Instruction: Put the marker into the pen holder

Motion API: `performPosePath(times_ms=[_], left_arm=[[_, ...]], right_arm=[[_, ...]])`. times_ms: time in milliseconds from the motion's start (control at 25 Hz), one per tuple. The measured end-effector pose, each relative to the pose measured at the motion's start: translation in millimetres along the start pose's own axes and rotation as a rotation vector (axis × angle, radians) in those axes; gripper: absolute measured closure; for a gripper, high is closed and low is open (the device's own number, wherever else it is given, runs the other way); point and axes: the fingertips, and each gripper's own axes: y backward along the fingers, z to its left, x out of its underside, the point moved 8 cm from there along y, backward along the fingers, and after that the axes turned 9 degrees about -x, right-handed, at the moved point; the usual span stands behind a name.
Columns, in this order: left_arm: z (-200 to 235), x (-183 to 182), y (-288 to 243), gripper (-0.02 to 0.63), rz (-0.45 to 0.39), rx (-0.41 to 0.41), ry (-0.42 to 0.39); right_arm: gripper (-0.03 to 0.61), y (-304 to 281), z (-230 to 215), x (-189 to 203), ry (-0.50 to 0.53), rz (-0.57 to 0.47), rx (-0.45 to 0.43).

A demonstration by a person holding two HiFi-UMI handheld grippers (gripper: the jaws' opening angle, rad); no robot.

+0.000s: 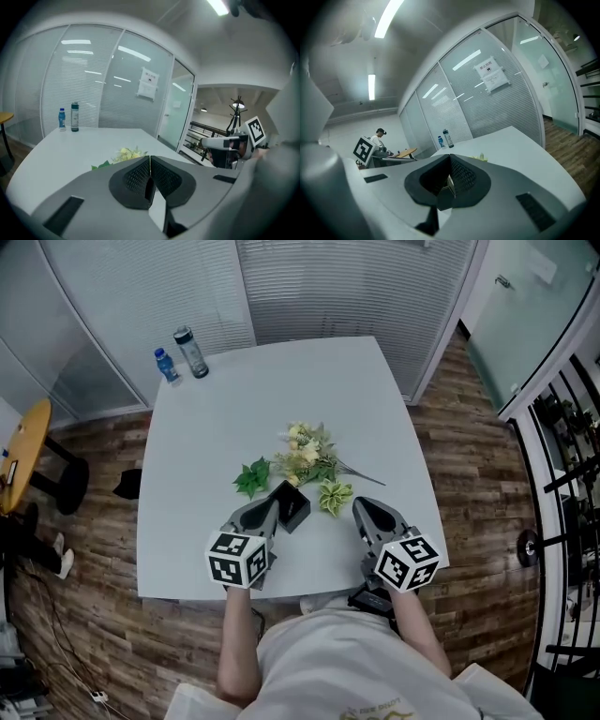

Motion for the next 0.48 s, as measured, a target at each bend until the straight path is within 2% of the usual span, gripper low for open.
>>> performPosePath(times_ms=[200,480], left_arm=[[4.2,-10.9,18.5,0.603,-0.097,-0.029,0.021],[2.5,-4.3,22.9,0.603,-0.066,0.0,0.041]], right_arm=[[0.563,0.8,9.8,-1.8,0.017,-0.017,-0.006],[0.563,2.7,18.9,-2.0,0.043,-0.015,-0.01]])
